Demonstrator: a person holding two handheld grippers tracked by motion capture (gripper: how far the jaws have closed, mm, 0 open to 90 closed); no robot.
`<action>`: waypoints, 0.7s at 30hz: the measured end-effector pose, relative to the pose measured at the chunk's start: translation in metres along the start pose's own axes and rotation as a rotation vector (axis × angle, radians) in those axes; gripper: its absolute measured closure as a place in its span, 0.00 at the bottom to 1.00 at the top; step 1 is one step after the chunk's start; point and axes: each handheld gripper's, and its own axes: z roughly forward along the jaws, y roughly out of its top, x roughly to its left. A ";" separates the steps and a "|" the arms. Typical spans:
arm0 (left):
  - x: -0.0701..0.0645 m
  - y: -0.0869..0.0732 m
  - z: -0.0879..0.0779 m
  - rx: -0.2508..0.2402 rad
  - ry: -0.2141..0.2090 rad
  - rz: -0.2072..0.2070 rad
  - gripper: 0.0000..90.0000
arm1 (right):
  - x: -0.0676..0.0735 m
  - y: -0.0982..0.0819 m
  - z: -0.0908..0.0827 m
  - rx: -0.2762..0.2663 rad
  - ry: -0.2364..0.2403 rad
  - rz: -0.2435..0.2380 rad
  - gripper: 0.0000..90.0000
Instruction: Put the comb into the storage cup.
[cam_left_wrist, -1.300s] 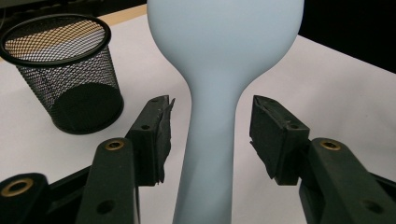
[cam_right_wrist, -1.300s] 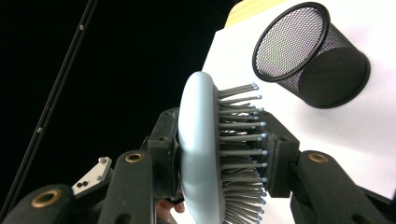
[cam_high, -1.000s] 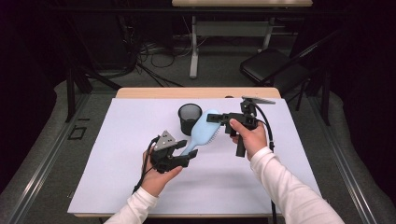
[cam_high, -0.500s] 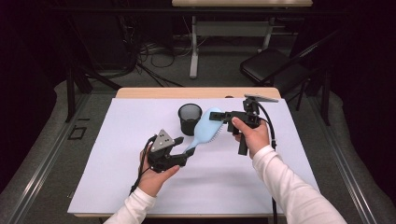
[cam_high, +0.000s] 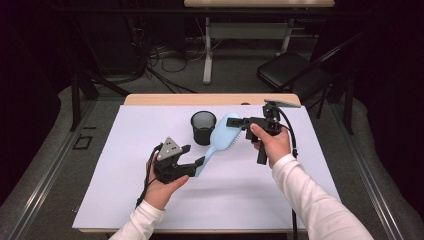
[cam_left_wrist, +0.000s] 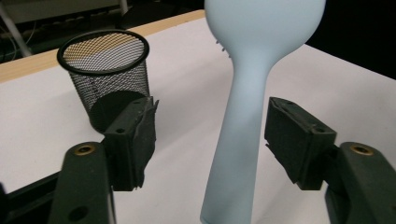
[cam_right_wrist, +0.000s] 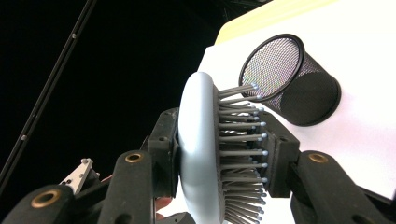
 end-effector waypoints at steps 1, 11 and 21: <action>0.000 0.000 0.000 0.002 0.012 0.001 0.34 | 0.000 0.000 0.000 -0.002 -0.002 -0.002 0.62; 0.005 -0.003 0.004 0.028 0.030 -0.030 0.17 | 0.003 0.004 -0.001 -0.015 -0.013 -0.022 0.62; 0.009 -0.004 0.004 0.016 0.003 -0.055 0.04 | 0.009 0.011 -0.005 -0.037 -0.023 -0.035 0.62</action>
